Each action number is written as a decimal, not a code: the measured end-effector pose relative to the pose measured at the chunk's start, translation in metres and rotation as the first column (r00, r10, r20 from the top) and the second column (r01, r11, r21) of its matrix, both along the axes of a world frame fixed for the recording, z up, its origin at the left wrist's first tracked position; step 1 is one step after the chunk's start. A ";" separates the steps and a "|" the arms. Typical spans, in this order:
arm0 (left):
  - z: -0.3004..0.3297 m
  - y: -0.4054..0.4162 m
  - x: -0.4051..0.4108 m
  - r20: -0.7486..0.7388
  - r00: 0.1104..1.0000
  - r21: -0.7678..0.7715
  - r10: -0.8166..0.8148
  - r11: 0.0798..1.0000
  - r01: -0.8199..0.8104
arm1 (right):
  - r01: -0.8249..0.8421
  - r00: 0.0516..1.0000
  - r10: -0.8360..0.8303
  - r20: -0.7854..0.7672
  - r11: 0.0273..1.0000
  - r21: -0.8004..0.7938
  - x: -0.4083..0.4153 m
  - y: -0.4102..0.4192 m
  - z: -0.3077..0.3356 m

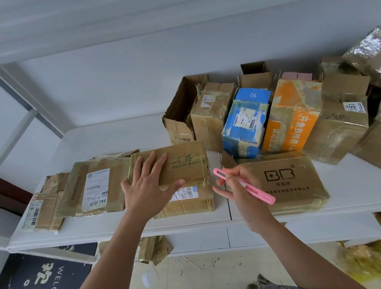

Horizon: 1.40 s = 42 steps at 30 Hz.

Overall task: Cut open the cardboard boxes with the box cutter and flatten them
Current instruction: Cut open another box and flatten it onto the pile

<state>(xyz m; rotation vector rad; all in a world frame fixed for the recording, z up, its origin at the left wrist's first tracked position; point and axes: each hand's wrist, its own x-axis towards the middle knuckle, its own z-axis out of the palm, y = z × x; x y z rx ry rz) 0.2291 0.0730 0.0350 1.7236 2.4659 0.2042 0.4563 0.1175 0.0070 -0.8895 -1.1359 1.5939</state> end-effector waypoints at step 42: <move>0.044 0.025 0.035 0.286 0.899 -0.093 0.333 0.943 -0.319 | 0.110 0.940 -0.237 0.247 0.893 0.436 -0.029 0.040 0.019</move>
